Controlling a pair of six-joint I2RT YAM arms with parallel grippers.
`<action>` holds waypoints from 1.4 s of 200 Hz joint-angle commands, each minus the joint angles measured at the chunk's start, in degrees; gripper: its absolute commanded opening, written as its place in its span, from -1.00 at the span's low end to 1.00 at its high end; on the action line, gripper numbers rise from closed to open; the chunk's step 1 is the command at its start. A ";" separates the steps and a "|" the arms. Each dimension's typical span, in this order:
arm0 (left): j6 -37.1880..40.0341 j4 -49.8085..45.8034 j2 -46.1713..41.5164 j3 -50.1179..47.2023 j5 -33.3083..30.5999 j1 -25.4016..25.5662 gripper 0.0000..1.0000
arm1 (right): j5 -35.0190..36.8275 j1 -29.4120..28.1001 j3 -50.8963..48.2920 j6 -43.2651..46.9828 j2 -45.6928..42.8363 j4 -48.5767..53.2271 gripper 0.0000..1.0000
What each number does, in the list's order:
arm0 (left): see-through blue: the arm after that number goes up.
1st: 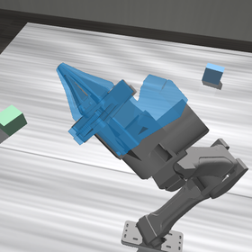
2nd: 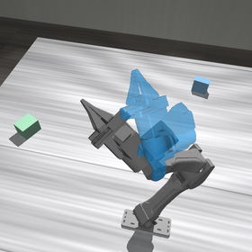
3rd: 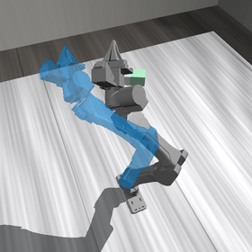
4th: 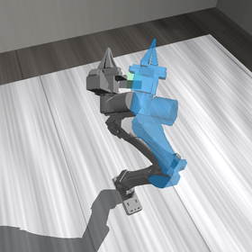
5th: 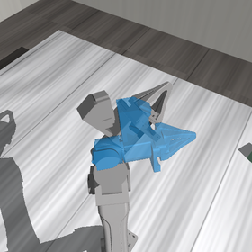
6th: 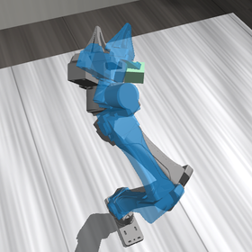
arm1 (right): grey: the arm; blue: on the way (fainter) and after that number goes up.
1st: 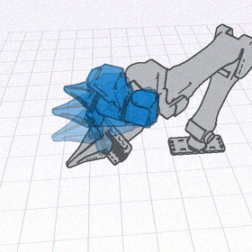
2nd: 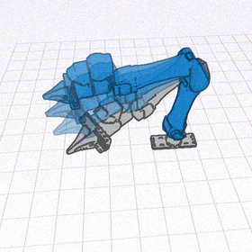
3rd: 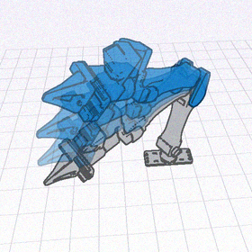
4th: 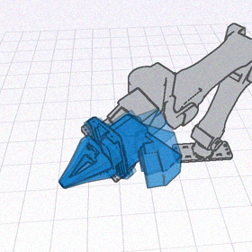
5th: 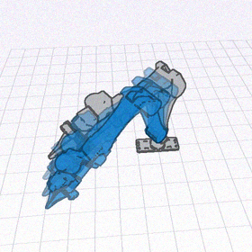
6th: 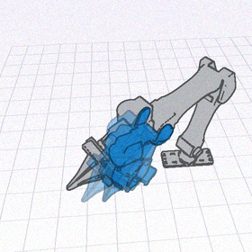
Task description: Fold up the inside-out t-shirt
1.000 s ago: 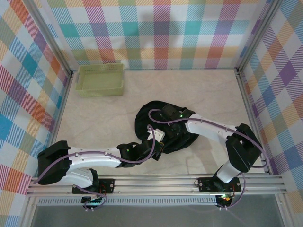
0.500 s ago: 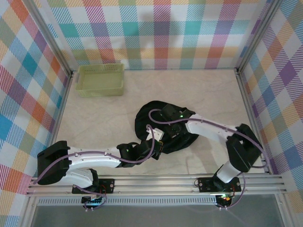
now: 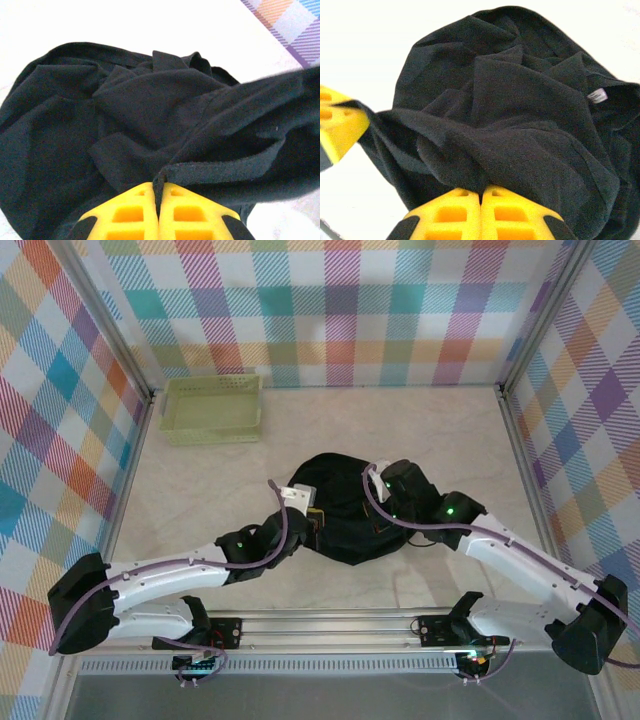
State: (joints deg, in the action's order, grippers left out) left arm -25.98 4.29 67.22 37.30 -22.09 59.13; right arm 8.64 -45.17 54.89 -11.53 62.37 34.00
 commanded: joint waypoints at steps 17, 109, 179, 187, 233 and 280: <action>-1.17 -0.62 0.04 1.63 5.06 -5.33 -0.98 | -6.14 2.09 -1.69 -1.52 -5.99 -5.06 -1.00; 3.09 -7.13 7.73 6.72 8.38 -4.51 -0.83 | -13.07 6.08 2.15 -1.68 -1.75 -7.33 -0.91; 2.93 -10.97 2.87 3.37 3.09 -4.37 -0.75 | -6.66 6.14 4.44 -3.05 0.57 -2.33 0.16; 2.35 -11.19 3.13 2.94 3.01 -4.38 -0.76 | -6.04 6.21 4.07 -3.08 0.27 -1.90 0.21; -2.44 -10.78 2.11 -1.31 2.66 -5.46 -0.68 | -7.68 8.80 -0.62 -6.44 1.18 -0.76 0.33; -14.87 -28.36 1.88 -0.08 -8.55 -4.98 -0.07 | -1.23 10.57 -2.95 -12.18 4.94 1.35 0.41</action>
State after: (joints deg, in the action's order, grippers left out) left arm -31.16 -9.63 70.00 35.40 -20.80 54.11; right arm 3.42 -35.92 52.56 -19.18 65.63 33.08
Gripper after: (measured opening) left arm 0.422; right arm 0.705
